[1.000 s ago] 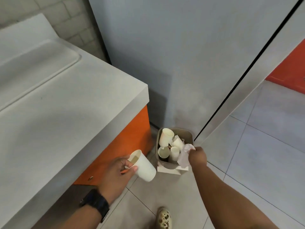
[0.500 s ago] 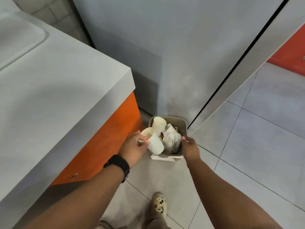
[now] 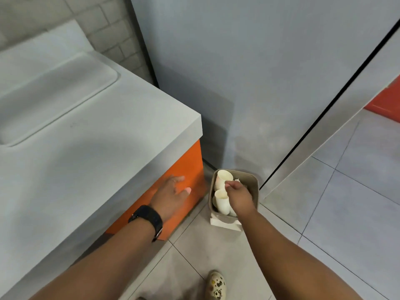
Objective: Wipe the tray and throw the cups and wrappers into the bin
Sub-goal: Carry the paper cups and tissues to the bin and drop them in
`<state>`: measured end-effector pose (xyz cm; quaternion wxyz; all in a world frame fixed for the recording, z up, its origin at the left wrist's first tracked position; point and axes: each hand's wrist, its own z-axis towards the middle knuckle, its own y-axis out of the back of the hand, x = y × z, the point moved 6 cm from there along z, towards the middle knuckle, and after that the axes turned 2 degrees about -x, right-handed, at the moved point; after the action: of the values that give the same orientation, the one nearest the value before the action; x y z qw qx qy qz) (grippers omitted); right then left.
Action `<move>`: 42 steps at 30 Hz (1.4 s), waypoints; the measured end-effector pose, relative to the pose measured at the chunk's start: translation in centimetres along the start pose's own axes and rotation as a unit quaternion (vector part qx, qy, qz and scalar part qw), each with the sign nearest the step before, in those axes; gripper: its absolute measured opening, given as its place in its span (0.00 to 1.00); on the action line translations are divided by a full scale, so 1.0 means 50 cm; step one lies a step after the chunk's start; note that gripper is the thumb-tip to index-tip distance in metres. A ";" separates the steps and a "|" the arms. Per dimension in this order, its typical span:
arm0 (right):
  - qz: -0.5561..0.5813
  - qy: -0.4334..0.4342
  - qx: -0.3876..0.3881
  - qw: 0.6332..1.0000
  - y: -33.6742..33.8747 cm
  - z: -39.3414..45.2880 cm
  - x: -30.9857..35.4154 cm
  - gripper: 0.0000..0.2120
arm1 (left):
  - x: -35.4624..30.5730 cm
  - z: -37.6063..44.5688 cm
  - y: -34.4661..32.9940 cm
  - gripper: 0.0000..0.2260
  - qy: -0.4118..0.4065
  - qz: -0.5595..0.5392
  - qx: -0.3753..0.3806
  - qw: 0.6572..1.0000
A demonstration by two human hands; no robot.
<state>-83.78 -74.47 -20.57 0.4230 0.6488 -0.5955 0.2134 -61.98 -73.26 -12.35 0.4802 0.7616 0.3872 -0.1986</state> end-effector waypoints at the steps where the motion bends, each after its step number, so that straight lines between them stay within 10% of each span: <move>1: 0.008 0.014 0.016 1.000 -0.017 -0.012 0.021 0.10 | -0.003 -0.015 0.021 0.19 -0.001 -0.012 -0.014 1.000; 17: -0.065 0.321 0.228 0.917 -0.298 -0.338 0.363 0.09 | 0.077 -0.259 0.342 0.10 -0.031 -0.142 -0.223 0.964; 42: -0.167 0.355 0.343 0.853 -1.027 -0.593 0.481 0.03 | 0.652 -0.433 0.946 0.07 0.058 -0.237 -0.411 0.878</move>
<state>-23.31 -68.35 -0.61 0.3859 0.7224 -0.1763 0.5460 -6.31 -52.39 2.94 0.6652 0.3910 0.6304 -0.0849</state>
